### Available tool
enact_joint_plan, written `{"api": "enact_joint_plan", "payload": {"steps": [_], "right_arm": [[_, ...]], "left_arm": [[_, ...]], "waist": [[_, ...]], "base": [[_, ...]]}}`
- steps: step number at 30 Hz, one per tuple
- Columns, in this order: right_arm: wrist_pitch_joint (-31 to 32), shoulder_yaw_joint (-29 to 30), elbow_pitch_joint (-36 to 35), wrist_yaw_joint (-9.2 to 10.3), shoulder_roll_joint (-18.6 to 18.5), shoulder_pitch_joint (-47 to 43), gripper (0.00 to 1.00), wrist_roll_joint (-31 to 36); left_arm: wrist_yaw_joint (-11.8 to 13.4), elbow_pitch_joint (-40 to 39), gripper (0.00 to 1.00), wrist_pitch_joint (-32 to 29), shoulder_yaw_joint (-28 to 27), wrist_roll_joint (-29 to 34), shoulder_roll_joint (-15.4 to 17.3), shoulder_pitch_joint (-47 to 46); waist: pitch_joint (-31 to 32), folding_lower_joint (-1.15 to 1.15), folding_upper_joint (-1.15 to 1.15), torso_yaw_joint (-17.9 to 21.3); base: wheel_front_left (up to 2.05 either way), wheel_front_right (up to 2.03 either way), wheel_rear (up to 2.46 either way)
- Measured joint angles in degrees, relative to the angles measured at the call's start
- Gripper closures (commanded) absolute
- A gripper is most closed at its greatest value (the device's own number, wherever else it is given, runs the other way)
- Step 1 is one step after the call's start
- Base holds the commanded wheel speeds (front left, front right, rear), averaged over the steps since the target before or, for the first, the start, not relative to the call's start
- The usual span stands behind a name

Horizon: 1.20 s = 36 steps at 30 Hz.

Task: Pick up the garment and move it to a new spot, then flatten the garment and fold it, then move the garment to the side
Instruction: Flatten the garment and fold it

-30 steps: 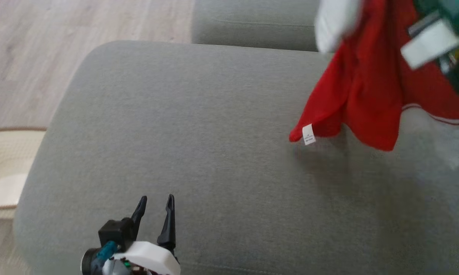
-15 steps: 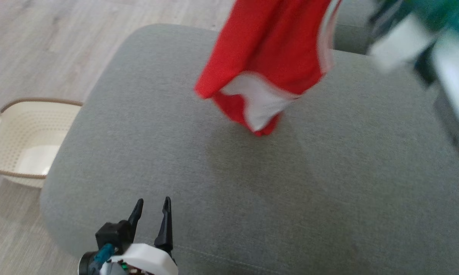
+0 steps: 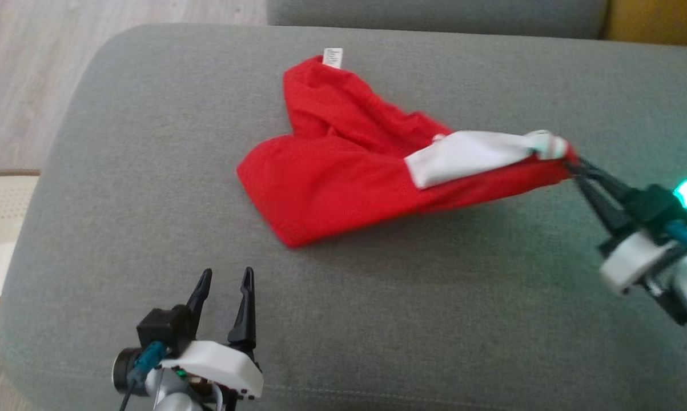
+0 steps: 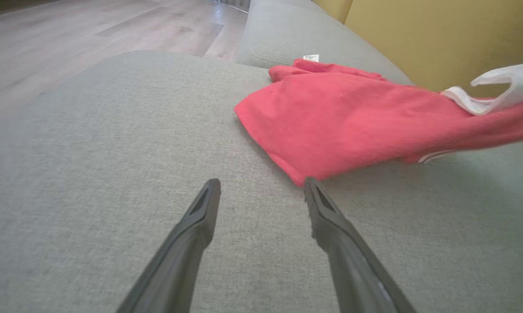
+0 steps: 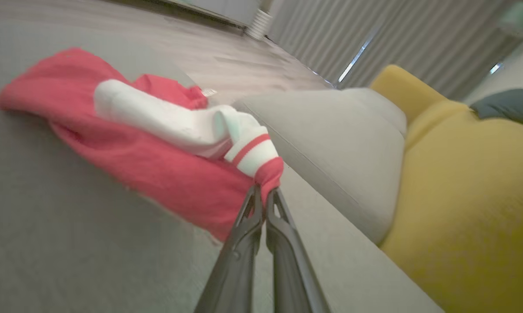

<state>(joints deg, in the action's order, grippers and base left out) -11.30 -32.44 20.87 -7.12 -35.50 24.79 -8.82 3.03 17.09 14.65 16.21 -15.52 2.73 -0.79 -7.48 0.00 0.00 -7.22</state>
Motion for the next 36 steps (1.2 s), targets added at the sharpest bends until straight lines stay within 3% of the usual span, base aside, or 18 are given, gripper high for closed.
{"api": "enact_joint_plan", "payload": {"steps": [3, 4, 5, 10, 17, 23, 36], "right_arm": [[-0.14, 5.83, 3.28, 0.0, 0.08, -2.63, 1.0, 0.41], [-0.32, 8.06, 4.71, 0.0, 0.25, -3.69, 0.77, 0.41], [-0.34, 10.5, 6.21, 0.0, 0.63, -4.77, 0.0, 0.4], [-1.91, 22.04, 9.14, 0.0, 5.83, -8.21, 0.0, 1.23], [-2.92, 30.18, 6.47, 0.0, 16.46, -11.45, 0.0, 4.97], [-2.93, 30.7, 4.58, 0.0, 22.96, -15.56, 0.0, 6.48], [-3.07, 29.29, 4.53, 0.0, 26.26, -17.28, 0.0, 7.35]], "left_arm": [[-0.02, 0.24, 0.0, 0.0, 0.03, 0.29, 0.0, 0.0], [-0.08, 0.29, 0.0, 0.0, 0.03, 0.3, 0.0, 0.0], [-0.07, 0.35, 0.0, 0.0, 0.03, 0.3, 0.0, 0.0], [-0.07, 0.34, 0.0, 0.0, -0.07, 0.32, 0.0, -0.13], [-0.09, 0.41, 0.0, 0.0, -0.26, 0.32, 0.0, -1.65], [-0.52, 0.65, 0.0, 0.0, -0.21, 0.42, -0.01, -2.8], [-0.85, 1.18, 0.0, 0.0, 0.37, 0.83, -0.01, -2.88]], "waist": [[-0.34, 0.0, 0.0, 0.81], [-0.33, 0.0, 0.0, 0.88], [-0.28, 0.0, 0.0, 0.92], [-0.28, 0.0, 0.0, 1.42], [-1.08, 0.0, 0.0, 3.13], [-0.64, 0.0, 0.0, 4.34], [0.76, 0.0, 0.0, 4.49]], "base": [[0.0, 0.0, 0.0], [0.0, 0.0, 0.0], [0.0, 0.0, 0.0], [0.0, 0.0, 0.0], [0.0, 0.0, 0.0], [0.0, 0.0, 0.0], [0.0, 0.0, 0.0]]}}
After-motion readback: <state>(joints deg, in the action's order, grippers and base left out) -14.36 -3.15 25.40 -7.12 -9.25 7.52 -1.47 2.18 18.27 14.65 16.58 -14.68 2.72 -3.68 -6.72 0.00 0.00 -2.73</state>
